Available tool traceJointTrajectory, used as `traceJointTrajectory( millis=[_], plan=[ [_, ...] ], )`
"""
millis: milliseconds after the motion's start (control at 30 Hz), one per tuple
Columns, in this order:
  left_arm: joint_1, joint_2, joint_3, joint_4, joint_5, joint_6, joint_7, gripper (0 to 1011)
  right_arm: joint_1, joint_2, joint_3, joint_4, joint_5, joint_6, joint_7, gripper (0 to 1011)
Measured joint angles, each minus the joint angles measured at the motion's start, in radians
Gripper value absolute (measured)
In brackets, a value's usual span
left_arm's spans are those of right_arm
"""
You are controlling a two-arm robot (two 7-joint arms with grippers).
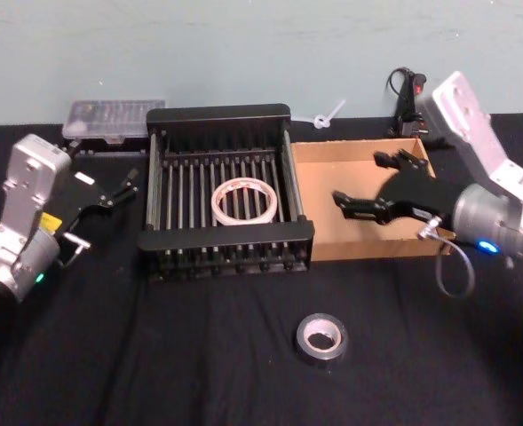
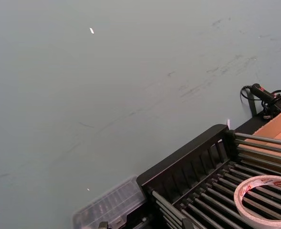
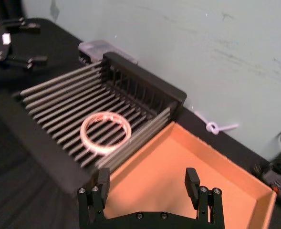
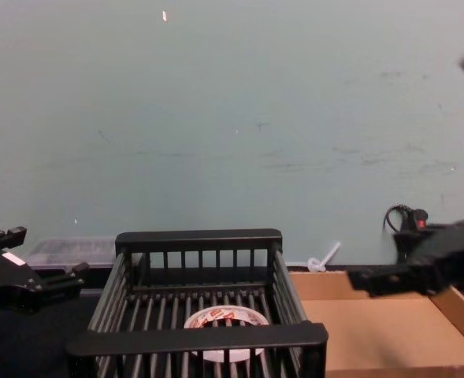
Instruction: Pick up the white tape and place it into the black box , Pick up the silver tape and place it into the brown box.
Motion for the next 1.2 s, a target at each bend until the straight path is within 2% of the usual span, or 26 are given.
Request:
traceJointTrajectory(
  millis=[100,200,400,767,1200],
  plan=[
    [0.000,0.000,0.000,0.000,0.000,0.000,0.000,1001,-0.048,0.059,0.015,-0.053,0.019,0.005,0.020,1002],
    [0.000,0.000,0.000,0.000,0.000,0.000,0.000,1001,-0.086,0.096,0.022,-0.087,0.035,0.008,0.033,1002],
    [0.000,0.000,0.000,0.000,0.000,0.000,0.000,1001,-0.153,0.149,0.025,-0.139,0.070,0.018,0.054,1002],
    [0.000,0.000,0.000,0.000,0.000,0.000,0.000,1001,-0.208,0.191,-0.005,-0.181,0.111,0.036,0.071,1002],
    [0.000,0.000,0.000,0.000,0.000,0.000,0.000,1001,-0.187,0.193,-0.062,-0.160,0.136,0.057,0.077,1002]
  ],
)
